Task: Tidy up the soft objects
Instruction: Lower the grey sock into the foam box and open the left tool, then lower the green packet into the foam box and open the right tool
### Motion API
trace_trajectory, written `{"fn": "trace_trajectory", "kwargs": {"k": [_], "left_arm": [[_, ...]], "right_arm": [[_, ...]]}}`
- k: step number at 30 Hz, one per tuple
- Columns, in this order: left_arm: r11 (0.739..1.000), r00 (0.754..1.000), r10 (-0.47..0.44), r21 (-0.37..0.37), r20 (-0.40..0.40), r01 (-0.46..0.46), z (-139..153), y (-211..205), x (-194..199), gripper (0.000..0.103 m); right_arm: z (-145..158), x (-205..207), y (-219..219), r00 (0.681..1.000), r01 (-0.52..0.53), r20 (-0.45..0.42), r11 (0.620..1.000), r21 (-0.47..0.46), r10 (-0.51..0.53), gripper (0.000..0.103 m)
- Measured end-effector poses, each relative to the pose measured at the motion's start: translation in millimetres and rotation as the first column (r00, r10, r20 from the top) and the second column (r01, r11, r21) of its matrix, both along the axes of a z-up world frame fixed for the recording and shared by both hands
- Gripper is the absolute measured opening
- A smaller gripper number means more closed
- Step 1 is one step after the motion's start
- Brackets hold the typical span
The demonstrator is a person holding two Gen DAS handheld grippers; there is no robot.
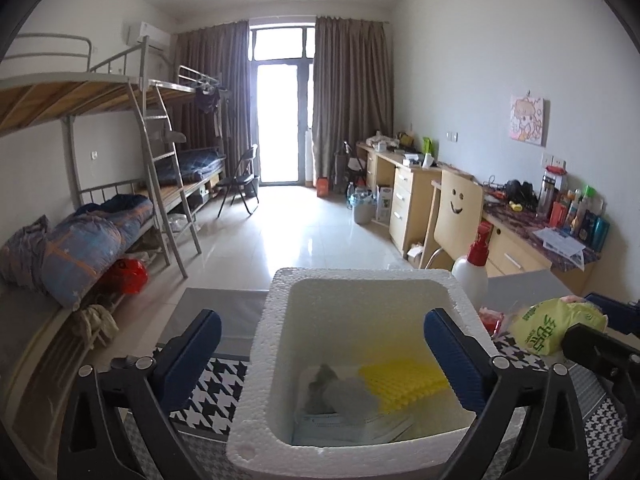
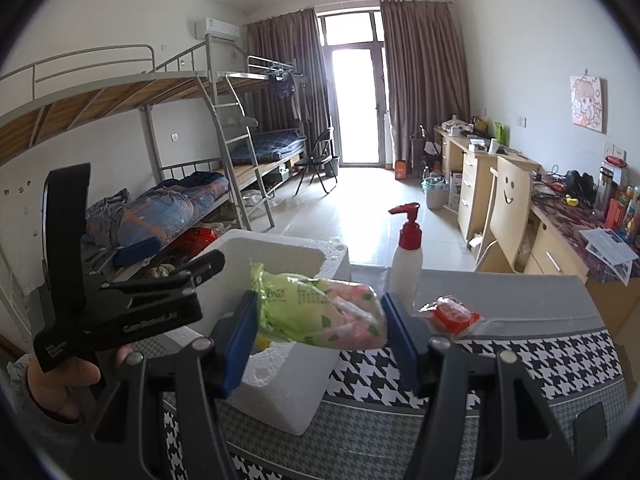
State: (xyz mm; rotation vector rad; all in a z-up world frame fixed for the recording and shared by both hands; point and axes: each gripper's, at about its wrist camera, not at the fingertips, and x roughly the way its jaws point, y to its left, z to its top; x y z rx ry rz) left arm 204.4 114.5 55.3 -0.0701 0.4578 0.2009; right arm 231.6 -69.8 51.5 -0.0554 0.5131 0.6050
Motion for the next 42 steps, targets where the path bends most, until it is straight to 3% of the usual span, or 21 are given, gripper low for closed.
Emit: {"fn": "trace_trajectory", "kwargs": {"k": [31,42], "left_arm": [[0.996,0.996,0.065,0.065,0.059,-0.069,2.5,31.2,-45.7,0.102],[0.997,0.995,0.060,0.044,0.082,-0.063,-2.0,49.6,-65.5,0.102]], "right_arm": [[-1.7,10.3,50.3,0.997,-0.080,0.006,0.995,-0.057,0.081,0.066],[-12.0,18.9,74.5,0.997,-0.080,-0.019,0.993,-0.089,0.078,0.066]]}}
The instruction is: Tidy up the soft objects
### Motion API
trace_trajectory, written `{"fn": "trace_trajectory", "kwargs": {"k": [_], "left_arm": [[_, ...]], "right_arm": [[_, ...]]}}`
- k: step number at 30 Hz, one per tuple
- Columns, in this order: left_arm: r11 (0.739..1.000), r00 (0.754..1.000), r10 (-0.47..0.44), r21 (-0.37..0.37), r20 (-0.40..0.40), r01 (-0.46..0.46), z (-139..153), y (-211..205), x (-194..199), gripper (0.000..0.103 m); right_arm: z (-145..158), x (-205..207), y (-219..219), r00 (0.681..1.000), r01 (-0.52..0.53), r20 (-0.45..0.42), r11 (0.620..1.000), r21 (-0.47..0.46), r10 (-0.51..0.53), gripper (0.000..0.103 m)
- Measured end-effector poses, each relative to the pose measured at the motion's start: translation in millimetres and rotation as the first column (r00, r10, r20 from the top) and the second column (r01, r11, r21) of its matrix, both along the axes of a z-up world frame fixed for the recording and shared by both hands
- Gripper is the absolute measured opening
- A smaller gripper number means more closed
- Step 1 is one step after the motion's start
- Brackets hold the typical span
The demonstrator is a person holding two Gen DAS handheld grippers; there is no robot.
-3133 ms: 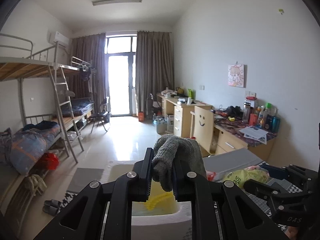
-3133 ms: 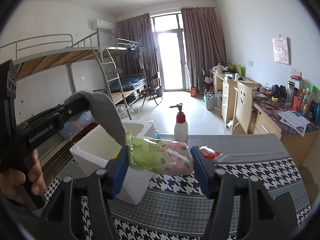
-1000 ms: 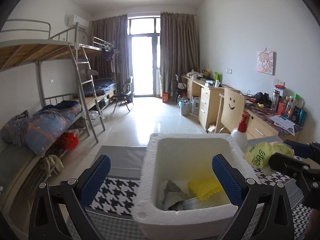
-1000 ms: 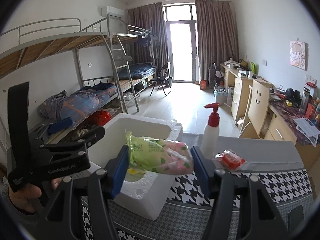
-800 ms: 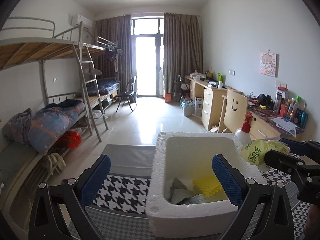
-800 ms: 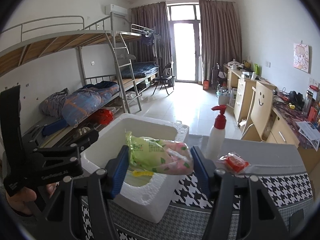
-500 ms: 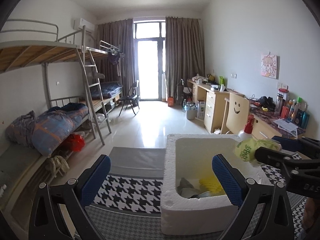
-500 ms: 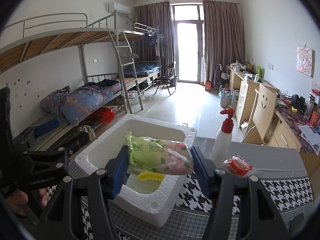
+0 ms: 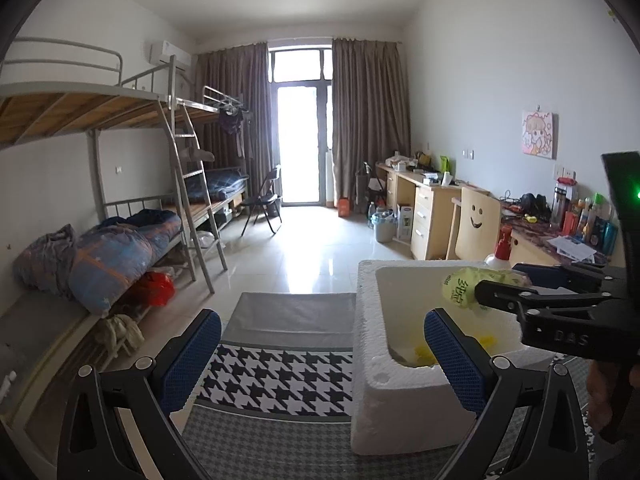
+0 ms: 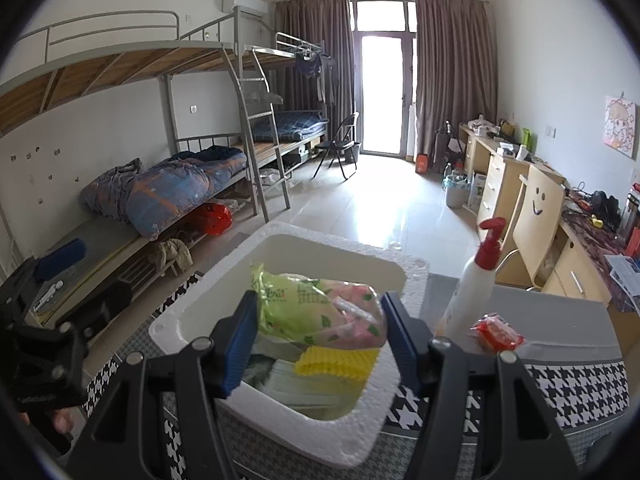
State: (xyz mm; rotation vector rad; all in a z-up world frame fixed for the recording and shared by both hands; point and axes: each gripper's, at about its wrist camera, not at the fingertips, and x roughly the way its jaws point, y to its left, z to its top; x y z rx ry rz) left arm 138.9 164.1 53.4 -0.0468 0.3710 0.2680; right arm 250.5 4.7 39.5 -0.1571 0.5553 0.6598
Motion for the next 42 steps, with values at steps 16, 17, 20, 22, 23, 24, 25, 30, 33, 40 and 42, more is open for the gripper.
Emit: {"fn": "trace_trajectory", "kwargs": {"k": [16,17,20,22,23,24,25,30,33,40,42], "left_arm": [[0.999,0.999,0.036,-0.028,0.021,-0.036,2.1,13.5,-11.4,0.102],[0.999,0.999,0.036,-0.028,0.021,-0.036,1.8,14.9,-12.7,0.102],[0.999,0.999,0.039,-0.023,0.016,-0.038,1.4,13.6,-12.9,0.102],[0.999,0.999,0.031,-0.024,0.016,-0.031,1.9,11.0,-13.5,0.102],[0.999,0.999,0.028,-0.026,0.017,-0.027,2.6,9.8,-13.8,0.102],[0.999,1.000,0.025,-0.025,0.019,-0.024,3.7,7.8,-14.3,0.102],[0.999,1.000,0.023,-0.025,0.020,-0.023,4.5,7.1,-14.8,0.102],[1.000,1.000,0.021,-0.019,0.023,-0.021,7.7,0.6,-21.5,0.102],[1.000,0.999,0.019,-0.016,0.027,-0.018,9.5,-4.5,-26.3,0.102],[1.000,0.999,0.002,-0.028,0.046,-0.001,16.1,-16.2,-39.7,0.102],[1.000,0.999,-0.005,-0.024,0.049,0.006,17.7,-19.3,-42.3,0.102]], "right_arm": [[-8.7,8.8,11.7,1.000,-0.024,-0.016,0.999,-0.028,0.024,0.086],[-8.3,9.2,10.0,0.999,-0.026,-0.020,0.999,-0.023,0.026,0.087],[-6.5,9.7,5.1,0.999,-0.025,-0.028,1.000,-0.010,0.025,0.087],[-5.2,7.3,1.4,0.999,-0.023,-0.023,1.000,-0.007,0.023,0.087],[-4.9,5.6,0.0,1.000,-0.022,-0.018,1.000,-0.006,0.022,0.087],[-4.0,3.7,-0.4,1.000,-0.018,-0.011,1.000,-0.006,0.018,0.087],[-2.4,1.7,-3.1,1.000,-0.015,-0.006,1.000,0.002,0.015,0.087],[3.9,-8.7,-11.0,1.000,-0.015,0.013,0.999,0.029,0.014,0.087],[8.5,-16.1,-16.1,1.000,-0.016,0.028,0.999,0.049,0.014,0.089],[14.2,-41.3,-32.8,0.998,-0.018,0.057,0.996,0.090,0.013,0.096],[14.8,-47.1,-38.9,0.998,-0.016,0.065,0.995,0.094,0.010,0.096]]}}
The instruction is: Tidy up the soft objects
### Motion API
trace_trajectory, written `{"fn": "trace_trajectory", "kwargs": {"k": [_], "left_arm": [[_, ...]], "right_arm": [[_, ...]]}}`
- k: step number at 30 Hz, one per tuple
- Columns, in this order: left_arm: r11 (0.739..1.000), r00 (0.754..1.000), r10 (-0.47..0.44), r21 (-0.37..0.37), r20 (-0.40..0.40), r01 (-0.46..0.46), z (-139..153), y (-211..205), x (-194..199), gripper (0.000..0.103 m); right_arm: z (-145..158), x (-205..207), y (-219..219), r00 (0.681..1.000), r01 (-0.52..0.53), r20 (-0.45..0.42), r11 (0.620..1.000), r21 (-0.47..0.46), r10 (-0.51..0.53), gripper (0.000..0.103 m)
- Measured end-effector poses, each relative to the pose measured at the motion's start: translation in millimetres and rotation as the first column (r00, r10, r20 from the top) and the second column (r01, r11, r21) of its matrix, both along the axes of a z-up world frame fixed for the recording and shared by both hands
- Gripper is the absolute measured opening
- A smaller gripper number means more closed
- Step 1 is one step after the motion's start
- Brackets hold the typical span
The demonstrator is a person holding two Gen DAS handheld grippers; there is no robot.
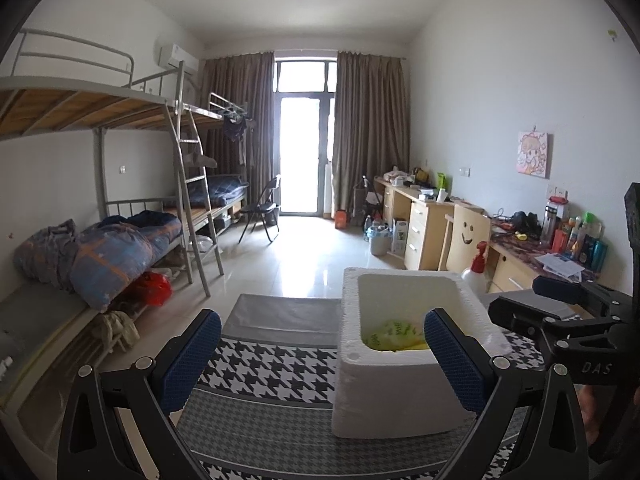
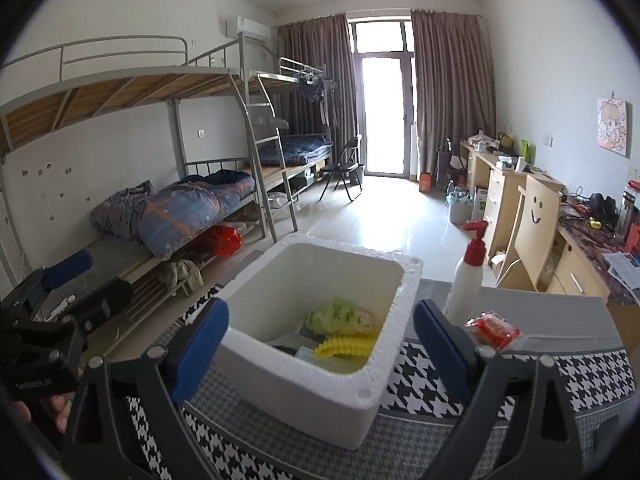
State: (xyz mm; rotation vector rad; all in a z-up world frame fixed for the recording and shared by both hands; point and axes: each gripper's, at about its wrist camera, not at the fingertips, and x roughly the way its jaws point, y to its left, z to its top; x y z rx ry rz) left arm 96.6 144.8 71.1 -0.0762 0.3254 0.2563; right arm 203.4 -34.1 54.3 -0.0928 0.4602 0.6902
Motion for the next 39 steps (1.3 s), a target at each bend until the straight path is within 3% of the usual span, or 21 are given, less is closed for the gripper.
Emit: {"fn": "trace_trajectory", "kwargs": {"k": [5,22,33,39], "left_arm": [[1.000,1.000,-0.017,0.010,0.005,0.017,2.4,-11.1,-5.9,0.102],[0.997,0.995,-0.071,0.015,0.067,0.070,11.1,-38.7,-32.2,0.102],[0.999,0.994,-0.042,0.031,0.097,0.039,5.4,-52.3,-52.0,0.102],[0.996,0.991,-0.033,0.080,0.129,0.023,3.6,-66.1,-64.3,0.102]], "right_arm": [[1.3,-11.1,-14.3,0.999,0.026,0.021,0.999,0.020,-0.027,0.102],[8.8,-39.6,-50.8,0.995,0.068,0.074,0.997,0.047,-0.072,0.102],[9.9,-66.1,-76.6,0.985,0.103,0.129,0.992,0.076,-0.112,0.102],[6.7,-81.2,-85.0,0.980,0.108,0.160,0.991,0.083,-0.120,0.102]]}}
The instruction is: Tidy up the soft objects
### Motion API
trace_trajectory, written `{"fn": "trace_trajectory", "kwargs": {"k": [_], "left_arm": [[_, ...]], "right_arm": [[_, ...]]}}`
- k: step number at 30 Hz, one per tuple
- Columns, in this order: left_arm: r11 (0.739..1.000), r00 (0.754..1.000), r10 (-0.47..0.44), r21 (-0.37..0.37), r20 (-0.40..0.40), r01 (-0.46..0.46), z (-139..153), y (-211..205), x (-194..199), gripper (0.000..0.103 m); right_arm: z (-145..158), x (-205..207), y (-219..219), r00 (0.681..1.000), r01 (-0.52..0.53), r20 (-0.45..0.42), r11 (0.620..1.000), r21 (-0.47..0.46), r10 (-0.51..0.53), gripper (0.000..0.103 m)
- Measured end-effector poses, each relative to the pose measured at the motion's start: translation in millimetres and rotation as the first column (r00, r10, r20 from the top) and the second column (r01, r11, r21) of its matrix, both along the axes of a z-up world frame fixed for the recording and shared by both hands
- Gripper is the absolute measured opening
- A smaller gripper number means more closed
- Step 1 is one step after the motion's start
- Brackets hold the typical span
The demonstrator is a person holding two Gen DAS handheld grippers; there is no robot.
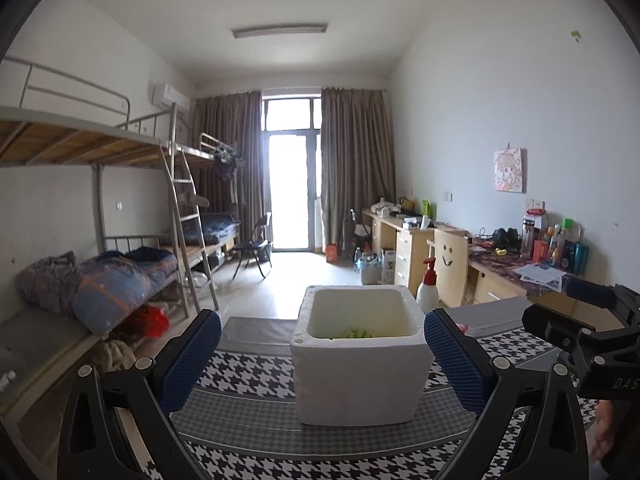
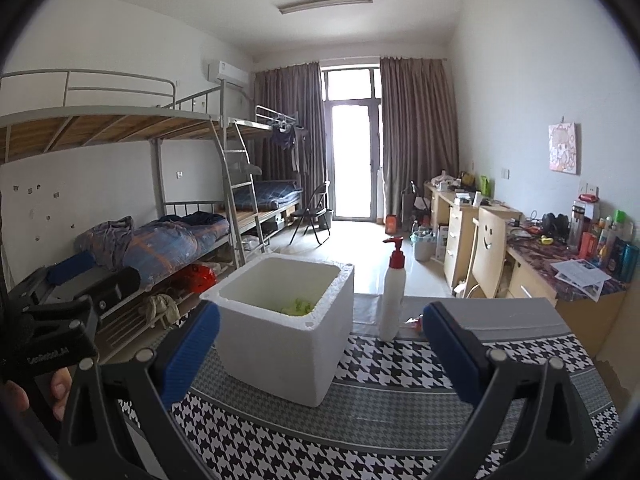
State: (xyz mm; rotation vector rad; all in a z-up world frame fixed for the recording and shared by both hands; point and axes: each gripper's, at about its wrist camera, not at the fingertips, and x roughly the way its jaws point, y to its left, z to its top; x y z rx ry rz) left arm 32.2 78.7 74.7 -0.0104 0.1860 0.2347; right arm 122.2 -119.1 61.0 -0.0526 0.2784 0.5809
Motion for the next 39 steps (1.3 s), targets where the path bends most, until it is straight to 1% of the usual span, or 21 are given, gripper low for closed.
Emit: {"fn": "trace_trajectory", "kwargs": {"k": [8,14,19,25,29,32,39], "left_arm": [[1.000,1.000,-0.011,0.002,0.027,0.011,-5.9,-8.2,-14.3,0.102],[1.000,0.999,-0.025,-0.002,0.047,0.025,-11.3,-13.8,-28.5,0.102],[0.999,0.998,-0.034,0.002,0.044,0.034,-15.0,-14.9,-33.1,0.102],[1.000,0.998,-0.024,-0.008,0.059,0.025,-24.7,-16.3,-35.7,0.102],[1.000,0.998,-0.016,-0.005,0.055,0.017,-30.2,-16.6,-35.2,0.102],[1.000,0.998,-0.017,-0.007,0.055,0.017,-32.9,-17.5,-35.3,0.102],[0.999,1.000,-0.004,-0.046,0.027,0.005,-38.9,-14.2,-31.7,0.102]], "right_arm": [[-10.3,-16.0,-8.7,1.000,0.018,0.023,1.000,0.011,-0.018,0.102],[-16.5,-23.3,-14.5,0.999,0.019,0.026,0.999,0.046,-0.020,0.102],[-21.7,-32.9,-15.2,0.998,0.027,0.047,0.999,0.046,-0.029,0.102],[-29.4,-38.0,-25.4,0.999,0.018,0.032,0.996,0.083,-0.020,0.102],[-35.0,-45.9,-29.1,0.999,0.020,0.043,0.996,0.091,-0.024,0.102],[-38.8,-47.5,-30.7,0.997,0.041,0.055,0.995,0.091,-0.046,0.102],[-46.6,-41.4,-38.6,0.998,0.057,0.019,0.992,0.108,-0.060,0.102]]}}
